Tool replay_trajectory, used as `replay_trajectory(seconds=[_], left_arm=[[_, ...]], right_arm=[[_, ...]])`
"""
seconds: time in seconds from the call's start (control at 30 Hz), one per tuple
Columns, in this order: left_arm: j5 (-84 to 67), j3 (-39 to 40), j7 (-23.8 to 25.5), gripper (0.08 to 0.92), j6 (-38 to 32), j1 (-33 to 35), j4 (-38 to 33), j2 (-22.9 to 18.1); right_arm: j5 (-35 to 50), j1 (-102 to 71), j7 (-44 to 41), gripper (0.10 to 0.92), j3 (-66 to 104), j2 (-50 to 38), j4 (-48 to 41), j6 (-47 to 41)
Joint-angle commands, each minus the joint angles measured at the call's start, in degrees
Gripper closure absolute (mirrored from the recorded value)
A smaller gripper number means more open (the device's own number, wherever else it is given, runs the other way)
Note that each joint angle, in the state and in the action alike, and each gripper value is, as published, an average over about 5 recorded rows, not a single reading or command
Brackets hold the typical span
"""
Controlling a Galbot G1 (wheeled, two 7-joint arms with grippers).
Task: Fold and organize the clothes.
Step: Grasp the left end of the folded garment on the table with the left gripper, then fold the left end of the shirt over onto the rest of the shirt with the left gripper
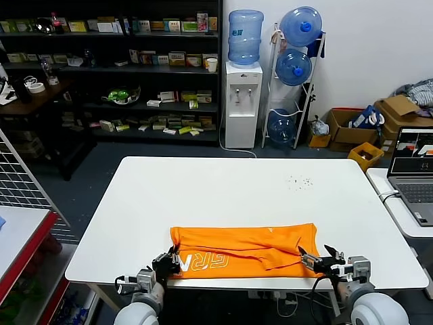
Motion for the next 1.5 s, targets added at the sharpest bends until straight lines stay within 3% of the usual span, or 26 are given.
replay_trajectory(seconds=[0.03,0.2,0.53,0.83,1.1,1.27,1.4,1.5], left_arm=[[-0.47,-0.20,-1.40,0.890,1.25,0.96,-5.23,1.43],[-2.47,-1.98,-2.25,0.897,2.98,2.12,-9.53,5.49],[-9.85,-11.15,-2.90,0.897,5.43,2.92,-9.85,16.98],[-14.40,-19.37,-2.56,0.897,6.48,3.70,-6.80,28.16],[-16.46,-21.25,-1.80,0.897,6.24,4.14,-3.56,35.50],[-22.83,-19.16,-5.98,0.897,9.75,5.65,-11.84,32.74],[-28.94,-11.05,-11.61,0.897,13.04,3.48,-20.83,25.05],[-32.50,-4.12,-14.81,0.897,14.49,0.03,-22.87,18.20]], right_arm=[[-0.21,-0.04,-0.02,0.203,-0.18,0.12,0.07,0.15],[-0.22,0.27,-0.03,0.203,-0.58,0.13,0.28,0.31],[-0.20,2.04,-0.06,0.203,-2.32,0.19,0.51,0.57],[-0.47,2.88,-0.43,0.203,-3.40,0.53,0.30,1.32],[-0.87,2.92,-0.65,0.203,-3.54,0.91,0.21,1.82],[-1.55,2.83,-0.62,0.203,-3.69,1.90,0.00,1.94],[-2.08,2.77,-0.26,0.203,-3.81,2.70,0.03,1.74],[-2.23,2.36,0.17,0.203,-3.57,3.12,0.46,1.39]])
